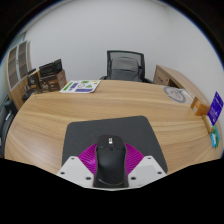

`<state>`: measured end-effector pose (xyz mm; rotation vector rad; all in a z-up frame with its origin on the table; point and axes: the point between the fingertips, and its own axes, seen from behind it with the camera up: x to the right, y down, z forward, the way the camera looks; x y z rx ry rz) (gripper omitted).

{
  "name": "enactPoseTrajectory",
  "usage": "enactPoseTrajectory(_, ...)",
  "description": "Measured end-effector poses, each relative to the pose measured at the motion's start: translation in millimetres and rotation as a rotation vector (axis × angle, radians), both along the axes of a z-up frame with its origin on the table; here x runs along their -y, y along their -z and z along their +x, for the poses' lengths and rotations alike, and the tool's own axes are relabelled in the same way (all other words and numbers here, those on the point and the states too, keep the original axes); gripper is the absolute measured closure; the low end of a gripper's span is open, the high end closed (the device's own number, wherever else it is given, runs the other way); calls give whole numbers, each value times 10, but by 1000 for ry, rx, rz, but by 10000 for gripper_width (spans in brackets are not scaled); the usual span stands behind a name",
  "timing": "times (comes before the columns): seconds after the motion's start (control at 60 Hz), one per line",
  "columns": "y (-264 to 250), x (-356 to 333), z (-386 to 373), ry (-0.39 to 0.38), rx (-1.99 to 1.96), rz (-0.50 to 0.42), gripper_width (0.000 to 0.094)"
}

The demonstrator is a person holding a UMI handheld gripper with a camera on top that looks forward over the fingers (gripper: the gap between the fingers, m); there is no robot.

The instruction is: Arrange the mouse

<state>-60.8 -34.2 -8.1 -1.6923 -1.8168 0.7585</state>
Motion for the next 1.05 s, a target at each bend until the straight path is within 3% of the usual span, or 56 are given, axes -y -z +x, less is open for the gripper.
enactPoseTrajectory(0.183,21,-31,28,26,0,4,419)
enactPoseTrajectory(0.217,-6,-51,44,32,-2,8,299)
enactPoseTrajectory(0.25,-63,-73,72,39,-5,11,76)
enactPoseTrajectory(0.267,-105,-97,82,45,-11,14,56)
enactPoseTrajectory(0.3,-200,-122,125,52,-19,15,98)
enactPoseTrajectory(0.667,-1943,-334,1802,113,-67,-8,77)
enactPoseTrajectory(0.867,-2305,-411,2491,121,-96,42,86)
enactPoseTrajectory(1.05,-2256,-543,2814,179,-84,47,83)
